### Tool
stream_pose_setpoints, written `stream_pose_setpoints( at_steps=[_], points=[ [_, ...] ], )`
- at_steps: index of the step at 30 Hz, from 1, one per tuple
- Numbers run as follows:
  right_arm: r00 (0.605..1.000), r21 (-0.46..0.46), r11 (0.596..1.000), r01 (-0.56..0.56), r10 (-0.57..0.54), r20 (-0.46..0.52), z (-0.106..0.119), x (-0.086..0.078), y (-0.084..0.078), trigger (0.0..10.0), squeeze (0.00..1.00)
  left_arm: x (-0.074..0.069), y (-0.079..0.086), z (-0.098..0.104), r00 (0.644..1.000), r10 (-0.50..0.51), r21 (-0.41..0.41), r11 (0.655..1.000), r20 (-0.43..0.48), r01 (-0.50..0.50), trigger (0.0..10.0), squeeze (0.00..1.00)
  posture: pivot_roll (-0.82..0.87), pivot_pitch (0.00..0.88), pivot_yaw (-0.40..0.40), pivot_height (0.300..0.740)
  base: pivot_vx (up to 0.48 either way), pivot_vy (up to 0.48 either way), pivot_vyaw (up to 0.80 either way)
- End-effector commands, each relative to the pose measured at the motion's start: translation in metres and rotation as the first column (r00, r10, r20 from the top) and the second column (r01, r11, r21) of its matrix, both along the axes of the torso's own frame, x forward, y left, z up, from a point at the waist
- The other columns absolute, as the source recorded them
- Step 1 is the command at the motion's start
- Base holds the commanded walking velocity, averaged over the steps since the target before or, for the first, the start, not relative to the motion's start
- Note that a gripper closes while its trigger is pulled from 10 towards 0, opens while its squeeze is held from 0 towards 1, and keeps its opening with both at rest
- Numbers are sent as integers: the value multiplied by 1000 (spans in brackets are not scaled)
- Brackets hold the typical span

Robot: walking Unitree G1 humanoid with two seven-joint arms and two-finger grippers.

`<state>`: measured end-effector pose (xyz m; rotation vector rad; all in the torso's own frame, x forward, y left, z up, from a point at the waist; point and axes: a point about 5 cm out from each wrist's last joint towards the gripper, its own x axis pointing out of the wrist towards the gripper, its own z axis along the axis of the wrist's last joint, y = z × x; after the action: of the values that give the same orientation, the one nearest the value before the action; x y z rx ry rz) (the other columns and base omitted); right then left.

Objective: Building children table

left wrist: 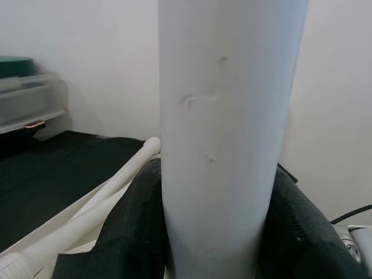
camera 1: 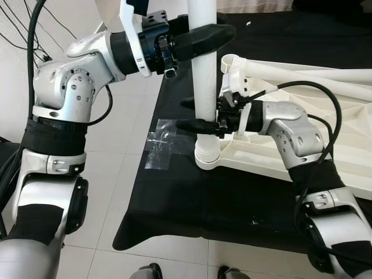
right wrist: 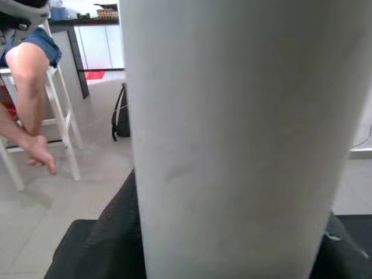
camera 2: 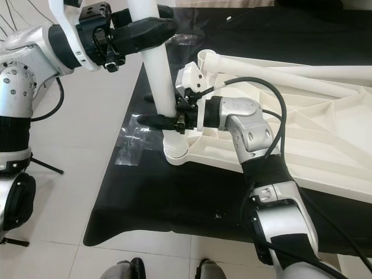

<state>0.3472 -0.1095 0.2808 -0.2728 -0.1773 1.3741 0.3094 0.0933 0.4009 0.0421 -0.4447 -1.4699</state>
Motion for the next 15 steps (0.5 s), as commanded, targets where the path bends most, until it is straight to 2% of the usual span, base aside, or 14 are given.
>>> stream_pose_setpoints(
  at_steps=[1,8,9,10,11,12,15],
  points=[
    [999,-7,999,-50,50,-12,-2,-2,11,0,0,-6,-12,-1,996,-91,34,995,5,91,0,0,42,249,78,740,0,0,0],
    [1000,-4,1000,-26,26,-12,-6,1,12,0,0,-4,-15,-1,994,-107,32,994,15,107,0,0,38,250,83,740,0,0,0],
    [1000,-2,1000,-17,17,-11,-6,1,11,0,0,-4,-16,-1,994,-107,31,994,15,106,0,47,38,250,83,740,0,0,0],
    [1000,0,1000,-12,12,-10,-6,1,11,0,0,-3,-16,-1,994,-106,30,994,16,105,0,47,38,250,83,740,0,0,0],
    [1000,8,1000,7,-7,-11,-7,2,10,0,0,-2,-16,-2,995,-104,33,994,7,104,6706,1000,38,250,83,740,0,0,0],
    [1000,15,999,28,-28,-9,-7,2,10,0,0,-2,-17,-2,994,-108,38,993,5,108,10000,1000,38,250,83,740,0,0,0],
    [996,26,996,87,-87,-2,-10,3,9,0,0,0,-17,-2,996,-95,29,995,2,94,10000,1000,31,256,81,740,0,0,0]
  ],
)
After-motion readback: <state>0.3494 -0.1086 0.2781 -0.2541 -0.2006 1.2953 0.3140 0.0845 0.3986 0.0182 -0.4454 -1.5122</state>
